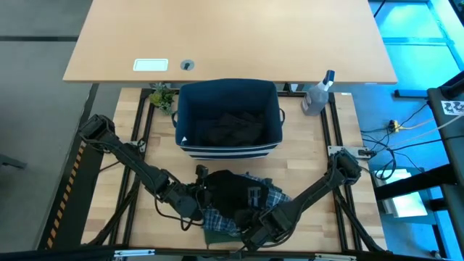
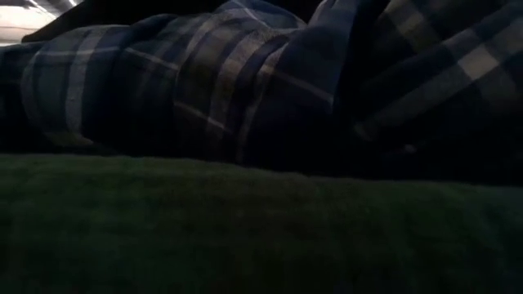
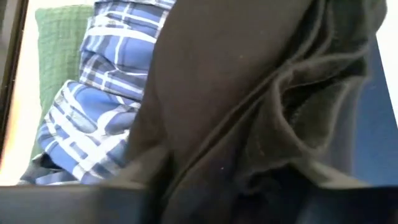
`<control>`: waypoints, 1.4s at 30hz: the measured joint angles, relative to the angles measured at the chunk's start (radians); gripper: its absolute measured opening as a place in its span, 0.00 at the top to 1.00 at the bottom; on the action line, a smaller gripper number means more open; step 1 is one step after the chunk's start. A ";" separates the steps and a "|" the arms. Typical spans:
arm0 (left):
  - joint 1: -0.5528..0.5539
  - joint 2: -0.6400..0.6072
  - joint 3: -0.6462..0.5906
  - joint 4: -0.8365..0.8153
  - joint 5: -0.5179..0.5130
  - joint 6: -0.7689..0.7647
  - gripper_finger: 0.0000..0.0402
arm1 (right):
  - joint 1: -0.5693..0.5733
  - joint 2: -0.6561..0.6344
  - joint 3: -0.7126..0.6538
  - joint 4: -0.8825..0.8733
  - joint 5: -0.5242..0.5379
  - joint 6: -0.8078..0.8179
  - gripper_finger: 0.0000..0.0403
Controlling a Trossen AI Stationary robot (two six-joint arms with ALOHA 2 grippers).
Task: Fold Laundry from Bin
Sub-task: Put the black shirt into the laundry bin
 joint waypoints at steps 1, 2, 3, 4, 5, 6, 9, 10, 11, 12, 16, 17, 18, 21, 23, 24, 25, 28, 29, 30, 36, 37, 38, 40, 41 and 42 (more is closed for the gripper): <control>0.000 0.000 0.000 -0.003 0.000 0.000 0.91 | 0.000 0.000 0.001 0.001 -0.007 -0.002 0.47; 0.000 0.000 0.000 -0.003 0.000 0.000 0.91 | 0.000 0.000 0.001 0.000 -0.008 -0.004 0.56; -0.001 0.000 0.000 -0.004 0.001 0.000 0.91 | 0.000 0.000 0.001 -0.001 -0.015 -0.004 0.67; -0.001 0.000 0.000 -0.006 0.002 0.001 0.91 | 0.000 0.000 0.001 -0.002 -0.015 -0.005 0.77; -0.001 0.000 0.000 -0.007 0.003 0.001 0.91 | -0.001 0.000 0.001 -0.003 -0.015 -0.007 0.87; -0.001 0.000 0.000 -0.010 0.003 0.001 0.91 | -0.001 0.000 0.001 -0.004 -0.015 -0.013 0.92; -0.005 -0.017 0.000 -0.033 0.010 0.013 0.91 | 0.000 -0.010 0.013 -0.031 0.003 -0.024 0.91; -0.009 -0.028 0.001 -0.045 0.011 0.025 0.91 | 0.000 -0.010 0.030 -0.054 0.010 -0.024 0.90; -0.013 -0.037 0.011 -0.072 0.010 0.025 0.91 | 0.000 -0.010 0.053 -0.086 0.025 -0.023 0.90; -0.016 -0.043 0.029 -0.103 0.007 0.026 0.91 | 0.000 -0.010 0.080 -0.125 0.040 -0.023 0.91; -0.034 -0.060 0.134 -0.256 -0.020 0.028 0.91 | 0.000 -0.012 0.196 -0.235 0.098 -0.031 0.94; -0.039 -0.060 0.169 -0.299 -0.026 0.030 0.91 | 0.000 -0.012 0.229 -0.266 0.120 -0.035 0.94; -0.045 -0.060 0.202 -0.341 -0.026 0.033 0.91 | 0.001 -0.012 0.262 -0.287 0.139 -0.039 0.94; -0.064 -0.061 0.311 -0.451 -0.028 0.051 0.91 | 0.002 -0.013 0.353 -0.318 0.171 -0.087 0.94; -0.080 -0.061 0.386 -0.520 -0.028 0.055 0.91 | 0.002 -0.013 0.414 -0.326 0.197 -0.131 0.94; -0.089 -0.061 0.427 -0.554 -0.027 0.055 0.91 | 0.002 -0.013 0.442 -0.326 0.214 -0.156 0.94; -0.098 -0.061 0.468 -0.582 -0.027 0.055 0.91 | 0.002 -0.013 0.473 -0.325 0.230 -0.183 0.94; -0.119 -0.061 0.583 -0.666 -0.037 0.077 0.91 | 0.000 -0.044 0.478 -0.273 0.304 -0.284 0.94; -0.126 -0.060 0.617 -0.694 -0.050 0.089 0.91 | -0.003 -0.055 0.476 -0.265 0.326 -0.312 0.94; -0.130 -0.059 0.652 -0.725 -0.063 0.105 0.91 | -0.011 -0.065 0.476 -0.256 0.344 -0.328 0.94; -0.118 -0.059 0.833 -0.879 -0.135 0.164 0.91 | -0.070 -0.116 0.479 -0.201 0.415 -0.403 0.94; -0.109 -0.059 0.853 -0.911 -0.153 0.170 0.91 | -0.083 -0.118 0.479 -0.192 0.423 -0.416 0.94; -0.101 -0.059 0.868 -0.942 -0.173 0.179 0.91 | -0.097 -0.121 0.479 -0.183 0.427 -0.430 0.94; -0.077 -0.059 0.886 -0.997 -0.215 0.208 0.91 | -0.129 -0.122 0.479 -0.182 0.439 -0.462 0.94; -0.062 -0.059 0.887 -1.023 -0.240 0.230 0.91 | -0.147 -0.122 0.479 -0.188 0.450 -0.481 0.94; -0.044 -0.059 0.888 -1.044 -0.264 0.255 0.91 | -0.169 -0.125 0.479 -0.194 0.458 -0.498 0.94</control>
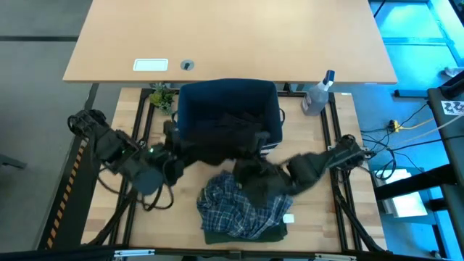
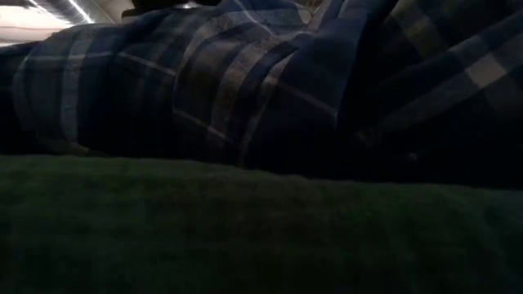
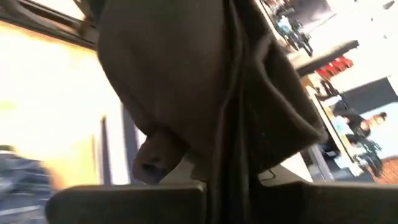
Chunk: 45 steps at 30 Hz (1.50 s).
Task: Fold Laundry from Bin
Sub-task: Put the black shirt into the laundry bin
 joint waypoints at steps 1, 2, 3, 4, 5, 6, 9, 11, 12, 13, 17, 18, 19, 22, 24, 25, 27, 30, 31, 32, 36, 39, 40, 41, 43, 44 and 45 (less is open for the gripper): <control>0.021 0.000 0.000 -0.011 -0.018 0.024 0.91 | -0.021 -0.005 -0.001 -0.006 0.002 -0.010 0.94; 0.043 0.000 0.001 -0.016 -0.030 0.048 0.91 | -0.044 -0.009 -0.001 -0.006 -0.001 -0.020 0.94; 0.067 0.000 0.002 -0.020 -0.035 0.071 0.91 | -0.067 -0.015 -0.001 -0.004 -0.006 -0.034 0.94; 0.089 -0.001 0.003 -0.021 -0.036 0.092 0.91 | -0.086 -0.026 -0.001 -0.006 -0.014 -0.042 0.94; 0.110 -0.004 0.003 -0.020 -0.037 0.116 0.91 | -0.105 -0.034 -0.001 -0.006 -0.022 -0.057 0.94; 0.130 -0.008 0.003 -0.020 -0.037 0.137 0.91 | -0.124 -0.041 -0.001 -0.002 -0.028 -0.070 0.94; 0.206 -0.029 0.003 -0.014 -0.038 0.223 0.91 | -0.178 -0.067 -0.001 -0.004 -0.048 -0.115 0.94; 0.265 -0.046 0.003 -0.009 -0.027 0.298 0.91 | -0.220 -0.083 -0.001 0.000 -0.089 -0.142 0.94; 0.300 -0.052 0.003 -0.004 -0.017 0.335 0.91 | -0.244 -0.089 -0.001 0.007 -0.116 -0.157 0.94; 0.340 -0.058 0.003 0.002 0.001 0.377 0.91 | -0.268 -0.095 -0.001 0.008 -0.143 -0.167 0.94; 0.515 -0.080 0.003 0.039 0.176 0.531 0.91 | -0.364 -0.098 -0.001 -0.004 -0.241 -0.225 0.94; 0.562 -0.082 0.003 0.051 0.231 0.561 0.91 | -0.388 -0.098 -0.001 -0.006 -0.275 -0.239 0.94; 0.607 -0.084 0.003 0.065 0.288 0.586 0.91 | -0.412 -0.098 -0.001 -0.009 -0.313 -0.243 0.94; 0.716 -0.080 0.002 0.075 0.407 0.612 0.91 | -0.472 -0.100 -0.001 -0.013 -0.426 -0.243 0.94; 0.772 -0.071 0.002 0.074 0.462 0.612 0.91 | -0.502 -0.100 -0.002 -0.018 -0.462 -0.243 0.94; 0.795 -0.069 -0.005 0.080 0.490 0.612 0.91 | -0.515 -0.100 -0.002 -0.023 -0.480 -0.243 0.94; 0.835 -0.068 -0.032 0.109 0.536 0.617 0.91 | -0.543 -0.100 -0.002 -0.025 -0.521 -0.243 0.94; 0.875 -0.068 -0.094 0.152 0.559 0.671 0.91 | -0.582 -0.100 -0.030 -0.014 -0.569 -0.243 0.94; 0.887 -0.068 -0.117 0.168 0.559 0.690 0.91 | -0.593 -0.100 -0.043 -0.016 -0.580 -0.243 0.94; 0.898 -0.068 -0.139 0.185 0.559 0.709 0.91 | -0.602 -0.100 -0.059 -0.016 -0.587 -0.243 0.94; 0.951 -0.068 -0.203 0.239 0.584 0.766 0.91 | -0.638 -0.117 -0.142 0.025 -0.628 -0.246 0.94; 0.993 -0.066 -0.220 0.256 0.623 0.782 0.91 | -0.668 -0.165 -0.255 0.127 -0.674 -0.269 0.94; 1.004 -0.066 -0.220 0.258 0.637 0.788 0.91 | -0.679 -0.186 -0.303 0.173 -0.702 -0.280 0.94; 1.012 -0.066 -0.220 0.262 0.643 0.788 0.91 | -0.688 -0.214 -0.356 0.229 -0.729 -0.293 0.94; 1.022 -0.066 -0.220 0.276 0.657 0.788 0.91 | -0.713 -0.276 -0.476 0.336 -0.785 -0.306 0.94; 1.022 -0.066 -0.220 0.283 0.660 0.789 0.91 | -0.726 -0.311 -0.538 0.396 -0.801 -0.315 0.94; 1.022 -0.066 -0.220 0.289 0.669 0.789 0.91 | -0.742 -0.342 -0.603 0.456 -0.826 -0.319 0.94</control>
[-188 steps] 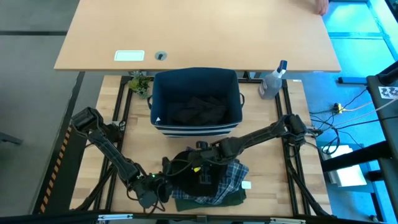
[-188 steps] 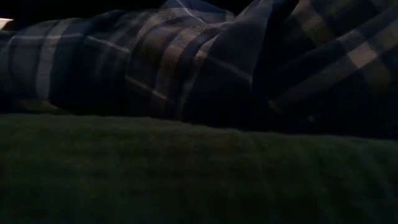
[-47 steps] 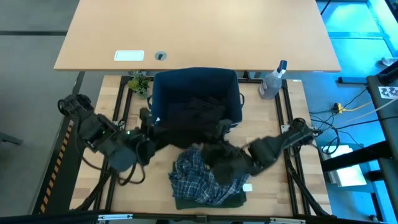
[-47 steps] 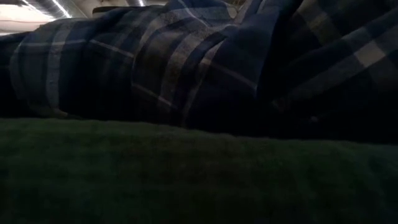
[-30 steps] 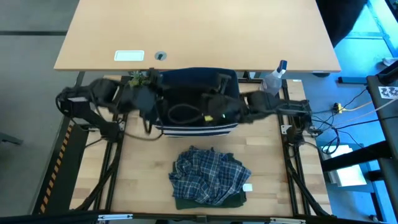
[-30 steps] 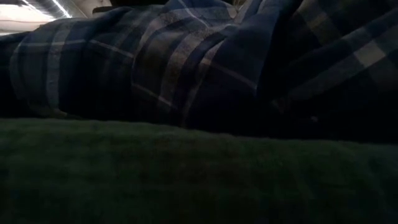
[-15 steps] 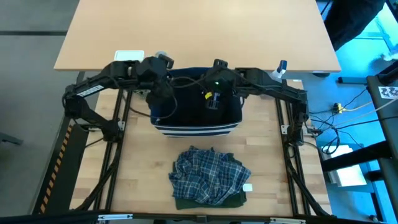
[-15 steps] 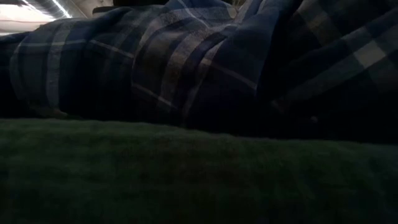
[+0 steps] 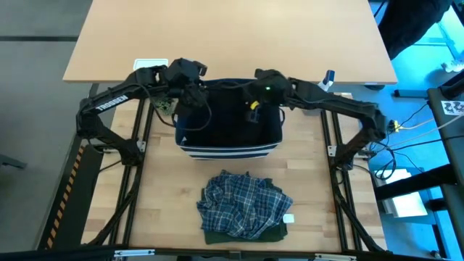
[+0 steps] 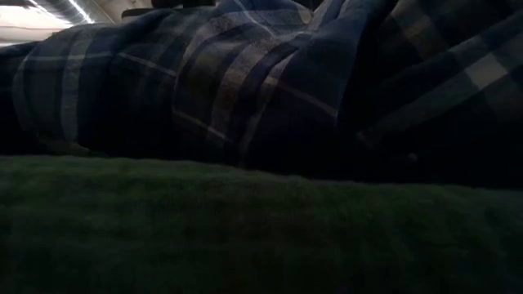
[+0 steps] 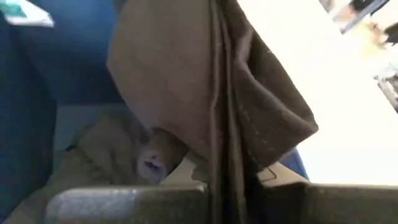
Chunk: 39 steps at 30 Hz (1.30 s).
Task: Fold Laundry from Bin
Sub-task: Put the black shirt into the laundry bin
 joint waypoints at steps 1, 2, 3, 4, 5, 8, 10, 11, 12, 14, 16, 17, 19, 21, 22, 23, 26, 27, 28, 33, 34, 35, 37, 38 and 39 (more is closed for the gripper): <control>0.000 0.000 0.000 0.008 0.005 0.002 0.91 | -0.015 -0.028 -0.061 0.060 -0.021 -0.004 0.94; 0.000 0.000 0.000 0.013 0.004 0.005 0.91 | -0.034 -0.059 -0.120 0.117 -0.046 -0.008 0.94; 0.000 0.002 0.000 0.018 0.009 0.009 0.91 | -0.052 -0.080 -0.173 0.165 -0.080 -0.023 0.94; 0.000 0.010 0.000 0.022 0.009 0.021 0.91 | -0.067 -0.099 -0.219 0.210 -0.107 -0.032 0.94; 0.000 0.019 0.000 0.024 0.008 0.031 0.91 | -0.084 -0.114 -0.257 0.239 -0.139 -0.045 0.94; 0.004 0.050 -0.002 0.012 0.003 0.040 0.91 | -0.120 -0.123 -0.319 0.290 -0.193 -0.083 0.94; 0.009 0.073 -0.002 0.004 0.004 0.040 0.91 | -0.133 -0.121 -0.327 0.284 -0.202 -0.094 0.94; 0.010 0.085 -0.002 -0.001 0.004 0.040 0.91 | -0.135 -0.121 -0.329 0.276 -0.201 -0.102 0.94; 0.010 0.097 -0.002 -0.004 0.003 0.040 0.91 | -0.136 -0.121 -0.329 0.263 -0.198 -0.107 0.94; 0.007 0.123 -0.002 -0.010 0.003 0.040 0.91 | -0.136 -0.118 -0.331 0.241 -0.195 -0.133 0.94; 0.003 0.145 -0.002 -0.010 0.010 0.029 0.91 | -0.136 -0.118 -0.331 0.209 -0.195 -0.163 0.94; 0.000 0.156 -0.002 -0.011 0.017 0.025 0.91 | -0.136 -0.118 -0.331 0.191 -0.195 -0.173 0.94; -0.014 0.171 -0.010 -0.003 0.003 0.021 0.91 | -0.136 -0.118 -0.331 0.150 -0.193 -0.188 0.94; -0.037 0.176 -0.043 0.017 -0.050 0.036 0.91 | -0.136 -0.110 -0.331 0.127 -0.187 -0.193 0.94; -0.049 0.176 -0.065 0.029 -0.069 0.045 0.91 | -0.136 -0.107 -0.331 0.114 -0.188 -0.194 0.94; -0.059 0.176 -0.088 0.044 -0.074 0.050 0.91 | -0.136 -0.102 -0.331 0.103 -0.188 -0.196 0.94; -0.072 0.175 -0.162 0.082 -0.082 0.025 0.91 | -0.136 -0.077 -0.331 0.098 -0.195 -0.213 0.94; -0.073 0.174 -0.186 0.093 -0.082 0.014 0.91 | -0.136 -0.063 -0.331 0.098 -0.198 -0.215 0.94; -0.073 0.174 -0.209 0.104 -0.080 0.001 0.91 | -0.136 -0.052 -0.331 0.095 -0.201 -0.215 0.94; -0.073 0.167 -0.256 0.122 -0.021 -0.065 0.91 | -0.136 -0.010 -0.331 0.071 -0.251 -0.211 0.94; -0.072 0.167 -0.259 0.120 -0.002 -0.076 0.91 | -0.135 -0.007 -0.331 0.067 -0.252 -0.211 0.94; -0.072 0.167 -0.259 0.117 0.015 -0.082 0.91 | -0.135 -0.006 -0.331 0.065 -0.254 -0.211 0.94; -0.072 0.167 -0.260 0.112 0.044 -0.088 0.89 | -0.134 -0.006 -0.331 0.059 -0.258 -0.209 0.90; -0.075 0.167 -0.260 0.108 0.054 -0.087 0.86 | -0.134 -0.006 -0.330 0.055 -0.261 -0.202 0.86; -0.080 0.167 -0.260 0.097 0.060 -0.087 0.82 | -0.134 -0.007 -0.330 0.044 -0.261 -0.188 0.82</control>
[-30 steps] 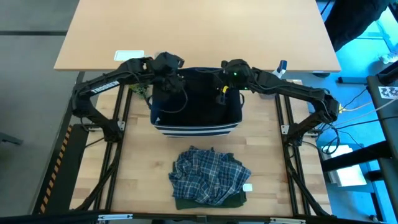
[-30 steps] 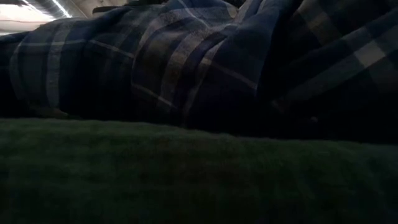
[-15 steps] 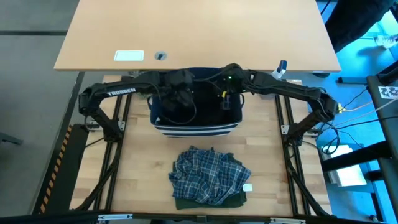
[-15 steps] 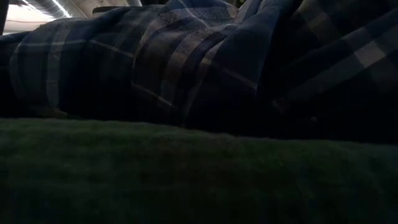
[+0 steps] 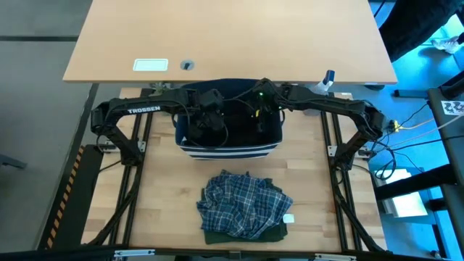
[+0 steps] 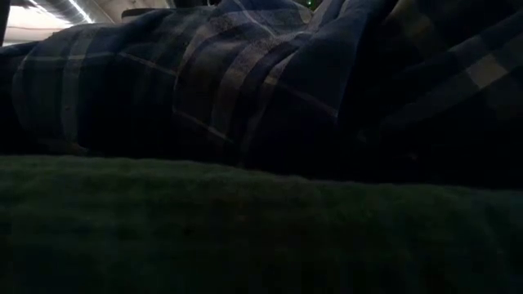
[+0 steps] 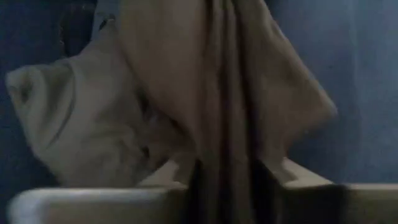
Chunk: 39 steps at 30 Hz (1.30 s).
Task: Fold Laundry from Bin
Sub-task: Put the black shirt into the laundry bin, then put the blue checkered pants into the laundry bin
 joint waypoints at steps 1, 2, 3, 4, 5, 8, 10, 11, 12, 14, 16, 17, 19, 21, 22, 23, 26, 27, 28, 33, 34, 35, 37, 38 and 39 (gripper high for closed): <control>-0.005 0.000 -0.001 -0.018 0.001 -0.003 0.78 | 0.000 -0.003 -0.001 -0.014 -0.006 0.004 0.77; -0.009 0.000 -0.002 -0.025 0.000 -0.012 0.73 | -0.003 -0.005 -0.002 -0.022 -0.017 0.006 0.72; -0.014 0.000 -0.002 -0.029 -0.003 -0.019 0.69 | -0.003 -0.006 -0.001 -0.027 -0.022 0.005 0.68; -0.019 0.000 -0.002 -0.033 -0.007 -0.021 0.65 | -0.003 -0.006 0.008 -0.048 -0.030 0.005 0.63; -0.024 -0.001 -0.002 -0.042 -0.012 -0.021 0.61 | -0.003 -0.006 0.020 -0.080 -0.038 0.006 0.59; -0.044 -0.001 -0.002 -0.067 -0.041 -0.042 0.54 | -0.001 -0.006 0.066 -0.172 -0.050 0.012 0.46; -0.059 -0.001 0.012 -0.094 -0.047 -0.071 0.51 | 0.006 -0.006 0.103 -0.243 -0.052 0.027 0.39; -0.068 -0.001 0.025 -0.110 -0.047 -0.092 0.49 | 0.007 -0.006 0.125 -0.275 -0.053 0.036 0.36; -0.078 -0.001 0.040 -0.121 -0.047 -0.110 0.49 | 0.013 -0.006 0.149 -0.302 -0.059 0.050 0.34; -0.101 -0.001 0.076 -0.148 -0.046 -0.136 0.48 | 0.030 -0.008 0.190 -0.353 -0.064 0.064 0.30; -0.125 -0.001 0.124 -0.182 -0.045 -0.161 0.48 | 0.053 -0.008 0.227 -0.407 -0.065 0.065 0.28; -0.138 -0.001 0.153 -0.196 -0.047 -0.173 0.48 | 0.067 -0.007 0.247 -0.430 -0.065 0.065 0.27; -0.162 -0.001 0.210 -0.222 -0.058 -0.193 0.48 | 0.096 -0.007 0.286 -0.456 -0.058 0.073 0.27; -0.185 -0.001 0.270 -0.256 -0.077 -0.215 0.47 | 0.125 -0.007 0.324 -0.481 -0.047 0.082 0.27; -0.196 -0.001 0.304 -0.276 -0.081 -0.231 0.47 | 0.142 -0.007 0.343 -0.502 -0.039 0.085 0.27; -0.209 -0.001 0.337 -0.295 -0.082 -0.251 0.47 | 0.158 -0.006 0.365 -0.524 -0.036 0.087 0.27; -0.260 -0.001 0.428 -0.353 -0.062 -0.314 0.47 | 0.221 -0.007 0.432 -0.551 0.001 0.105 0.27; -0.285 -0.001 0.452 -0.373 -0.054 -0.338 0.48 | 0.244 -0.007 0.454 -0.567 0.018 0.110 0.27; -0.314 -0.001 0.469 -0.389 -0.054 -0.355 0.48 | 0.272 -0.007 0.473 -0.582 0.033 0.114 0.27; -0.499 0.003 0.476 -0.408 -0.120 -0.417 0.52 | 0.421 -0.007 0.505 -0.602 0.076 0.158 0.27; -0.533 0.010 0.471 -0.397 -0.122 -0.442 0.52 | 0.450 -0.007 0.500 -0.605 0.076 0.174 0.27; -0.568 0.016 0.461 -0.378 -0.124 -0.465 0.53 | 0.478 -0.007 0.488 -0.604 0.076 0.195 0.27; -0.640 0.025 0.422 -0.336 -0.139 -0.512 0.53 | 0.535 -0.007 0.452 -0.600 0.076 0.238 0.26; -0.673 0.030 0.392 -0.309 -0.155 -0.526 0.53 | 0.564 -0.007 0.428 -0.596 0.076 0.258 0.26; -0.701 0.034 0.359 -0.272 -0.173 -0.540 0.53 | 0.592 -0.007 0.401 -0.587 0.080 0.281 0.26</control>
